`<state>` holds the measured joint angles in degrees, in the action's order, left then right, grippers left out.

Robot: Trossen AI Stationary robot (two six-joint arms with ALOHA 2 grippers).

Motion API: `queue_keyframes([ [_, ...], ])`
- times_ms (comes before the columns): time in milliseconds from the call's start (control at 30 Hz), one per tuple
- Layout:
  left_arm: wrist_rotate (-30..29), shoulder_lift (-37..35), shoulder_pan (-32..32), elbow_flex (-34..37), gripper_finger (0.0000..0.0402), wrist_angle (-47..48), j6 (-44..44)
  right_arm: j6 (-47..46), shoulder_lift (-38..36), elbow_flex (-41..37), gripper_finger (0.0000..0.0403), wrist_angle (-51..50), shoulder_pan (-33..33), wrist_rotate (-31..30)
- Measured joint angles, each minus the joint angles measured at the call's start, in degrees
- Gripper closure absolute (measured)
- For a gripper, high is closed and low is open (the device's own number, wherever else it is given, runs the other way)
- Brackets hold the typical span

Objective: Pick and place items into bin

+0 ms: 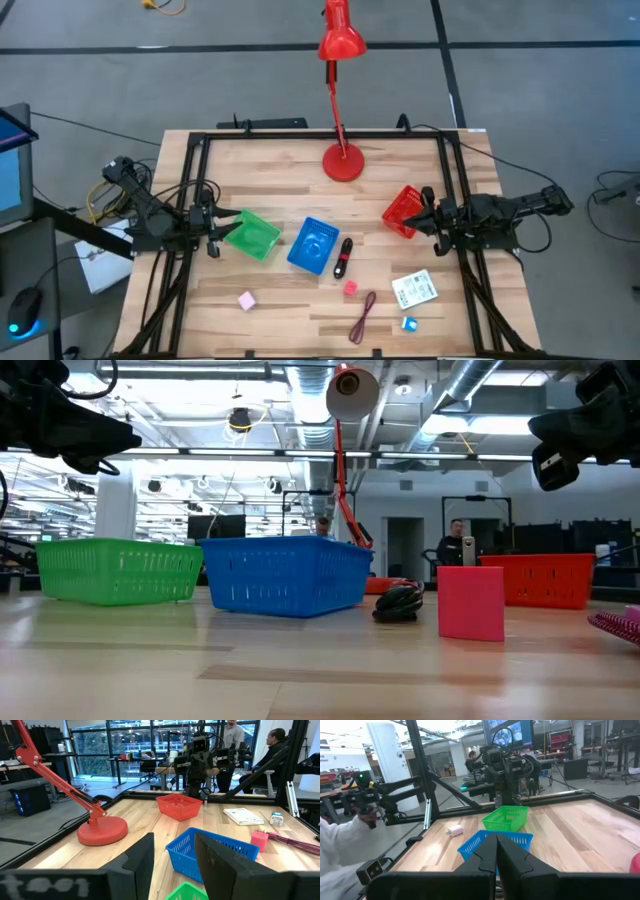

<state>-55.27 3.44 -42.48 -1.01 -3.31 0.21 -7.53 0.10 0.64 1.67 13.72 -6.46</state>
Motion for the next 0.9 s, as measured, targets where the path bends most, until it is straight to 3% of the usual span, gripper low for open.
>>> queue_keyframes([
  [167,-1.8,0.0,0.0,0.1,0.0271,-4.0,-1.2,0.0,0.0,0.0,0.0403,0.0,0.0,0.0],
  [300,-2.0,0.0,0.0,0.0,0.0271,-2.3,-7.5,0.0,0.0,0.0,0.0403,0.0,0.0,0.0],
  [433,-2.1,0.0,0.1,0.0,0.0271,-2.4,-8.5,0.0,0.0,0.0,0.0403,0.0,0.0,0.0],
  [767,4.7,0.2,0.1,0.0,0.0271,-3.1,-20.5,0.0,0.0,0.0,0.0403,0.0,0.0,0.0],
  [900,11.3,2.0,0.1,0.0,0.0271,-9.3,-15.6,0.0,0.0,0.0,0.0403,0.0,0.0,0.0],
])
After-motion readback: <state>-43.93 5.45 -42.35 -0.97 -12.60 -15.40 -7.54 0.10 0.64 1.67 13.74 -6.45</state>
